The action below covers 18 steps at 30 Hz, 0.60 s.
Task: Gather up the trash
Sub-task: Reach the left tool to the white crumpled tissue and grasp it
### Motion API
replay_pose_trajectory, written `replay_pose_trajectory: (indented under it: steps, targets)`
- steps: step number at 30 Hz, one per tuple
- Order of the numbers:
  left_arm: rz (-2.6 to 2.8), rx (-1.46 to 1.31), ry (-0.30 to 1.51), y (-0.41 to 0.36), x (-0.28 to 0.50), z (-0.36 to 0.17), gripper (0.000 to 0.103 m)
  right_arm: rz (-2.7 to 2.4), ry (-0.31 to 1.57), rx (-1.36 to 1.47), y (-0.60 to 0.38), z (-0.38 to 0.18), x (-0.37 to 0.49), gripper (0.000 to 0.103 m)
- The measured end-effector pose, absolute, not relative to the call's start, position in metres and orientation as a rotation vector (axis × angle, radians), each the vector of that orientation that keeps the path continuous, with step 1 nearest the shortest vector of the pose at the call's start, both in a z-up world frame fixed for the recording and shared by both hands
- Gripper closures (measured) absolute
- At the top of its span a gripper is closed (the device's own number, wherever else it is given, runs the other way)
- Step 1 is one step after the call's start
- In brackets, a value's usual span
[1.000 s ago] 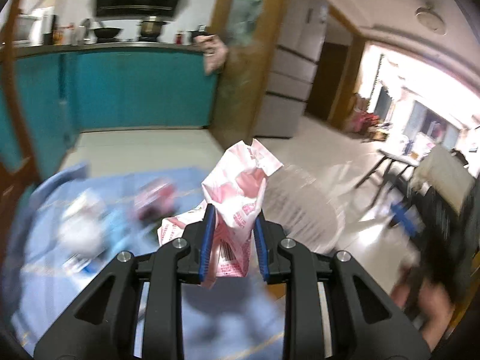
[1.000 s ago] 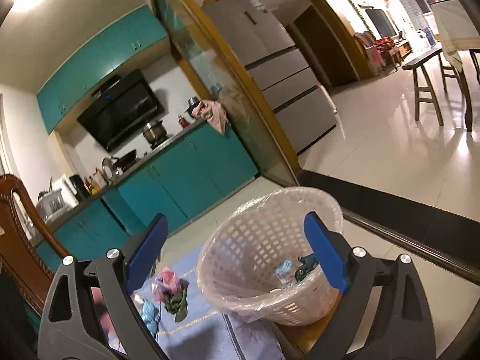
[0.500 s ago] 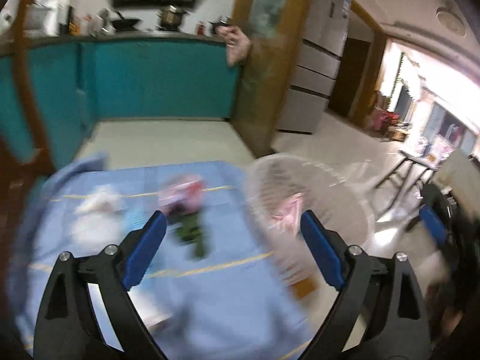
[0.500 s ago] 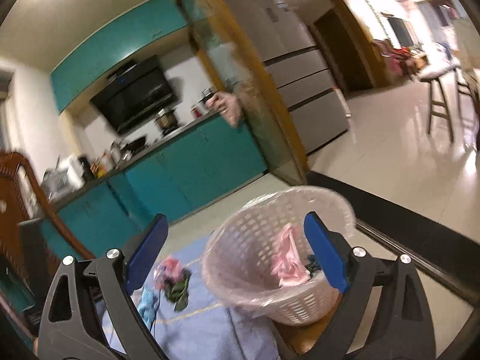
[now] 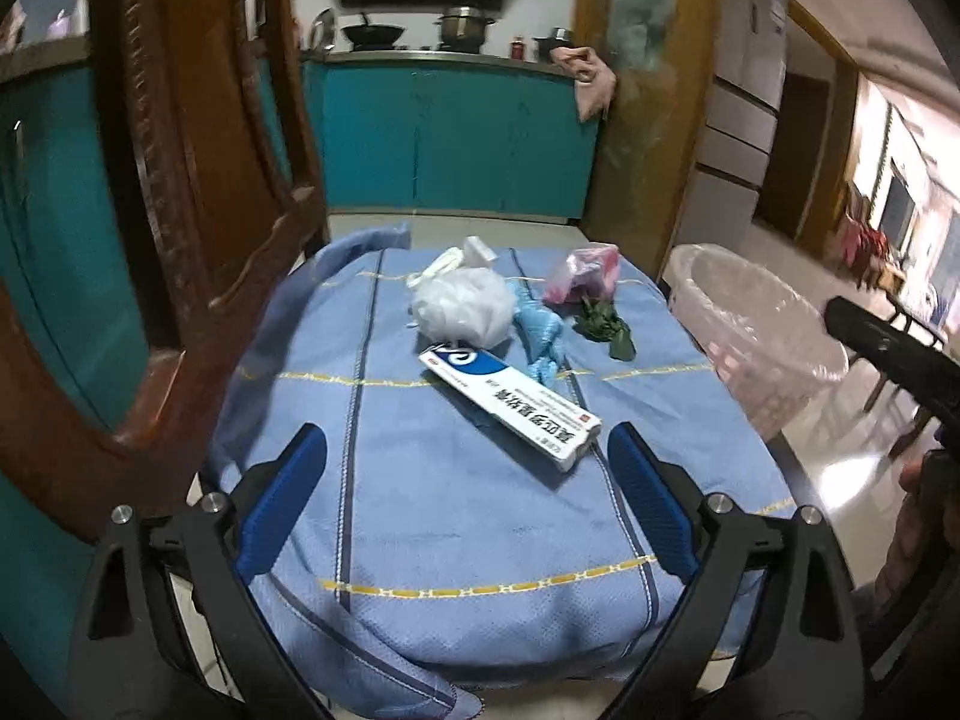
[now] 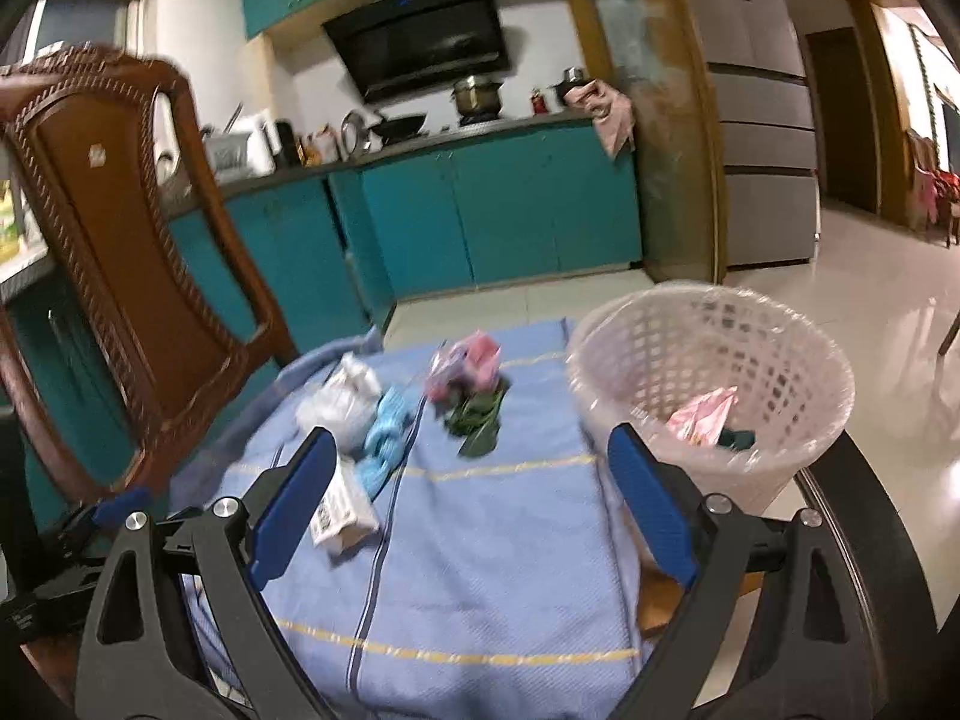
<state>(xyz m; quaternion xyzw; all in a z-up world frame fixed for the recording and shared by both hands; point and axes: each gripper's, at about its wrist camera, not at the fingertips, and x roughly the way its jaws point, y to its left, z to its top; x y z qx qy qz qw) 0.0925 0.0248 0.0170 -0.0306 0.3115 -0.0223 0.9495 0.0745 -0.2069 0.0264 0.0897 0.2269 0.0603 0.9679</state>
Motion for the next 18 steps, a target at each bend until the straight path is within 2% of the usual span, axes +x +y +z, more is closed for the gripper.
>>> replay_pose_trajectory:
  steps: [18]
  targets:
    - [-0.065, -0.070, 0.635, 0.0211, 0.0885, 0.0141, 0.009, 0.107, 0.477, 0.177, -0.2066, 0.0250, 0.0757, 0.013]
